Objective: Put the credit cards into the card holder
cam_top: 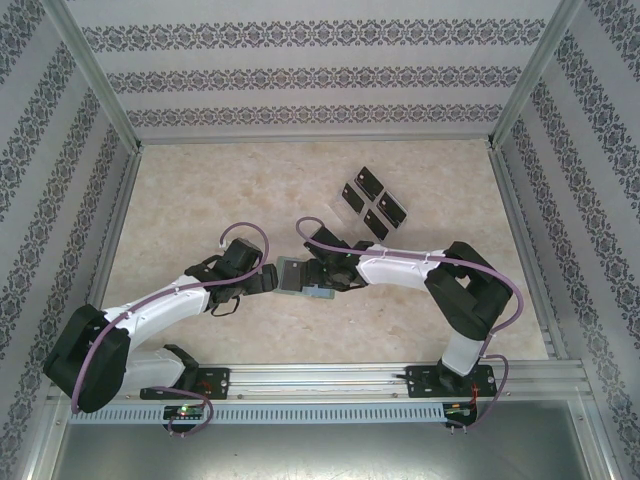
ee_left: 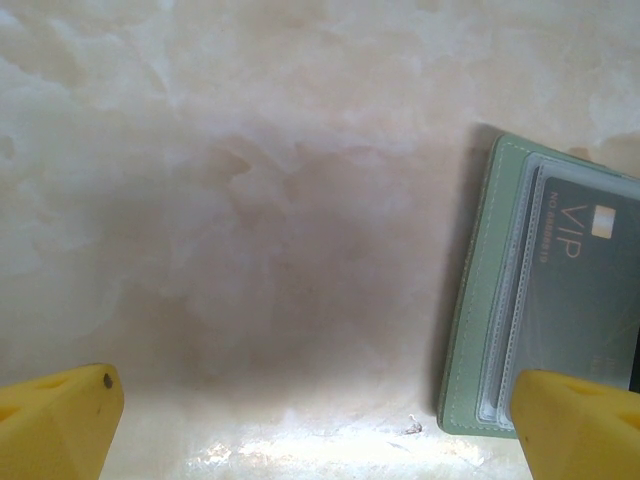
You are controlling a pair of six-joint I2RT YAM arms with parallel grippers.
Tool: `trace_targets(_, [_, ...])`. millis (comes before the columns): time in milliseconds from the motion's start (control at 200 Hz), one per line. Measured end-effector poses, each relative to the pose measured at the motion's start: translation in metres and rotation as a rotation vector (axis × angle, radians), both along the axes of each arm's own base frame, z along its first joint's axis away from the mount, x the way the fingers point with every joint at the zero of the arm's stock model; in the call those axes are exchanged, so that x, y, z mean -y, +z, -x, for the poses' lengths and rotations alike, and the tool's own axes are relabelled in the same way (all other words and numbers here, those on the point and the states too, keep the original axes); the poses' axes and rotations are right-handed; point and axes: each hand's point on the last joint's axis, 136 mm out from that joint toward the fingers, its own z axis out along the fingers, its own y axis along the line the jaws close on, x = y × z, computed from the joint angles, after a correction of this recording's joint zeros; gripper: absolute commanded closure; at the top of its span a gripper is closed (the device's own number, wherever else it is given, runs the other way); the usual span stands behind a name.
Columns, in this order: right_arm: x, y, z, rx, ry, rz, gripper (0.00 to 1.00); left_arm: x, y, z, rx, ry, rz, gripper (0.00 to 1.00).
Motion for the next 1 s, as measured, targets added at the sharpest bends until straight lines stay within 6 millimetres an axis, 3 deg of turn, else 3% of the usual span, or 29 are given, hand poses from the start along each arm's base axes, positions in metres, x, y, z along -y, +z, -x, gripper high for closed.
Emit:
trace_targets(594, [0.008,0.008,0.004,0.012,-0.009,0.000,0.40,0.001,-0.002,-0.002,-0.007,-0.012,-0.013,0.00])
trace_targets(874, [0.009,-0.001,0.005,-0.003,-0.008,0.016,0.40,0.008,0.000,-0.044,-0.046,-0.017,-0.011,0.00])
trace_targets(1004, [0.008,-0.001,0.005,-0.001,-0.009,0.014,0.40,0.013,-0.006,-0.051,-0.072,-0.045,-0.014,0.00])
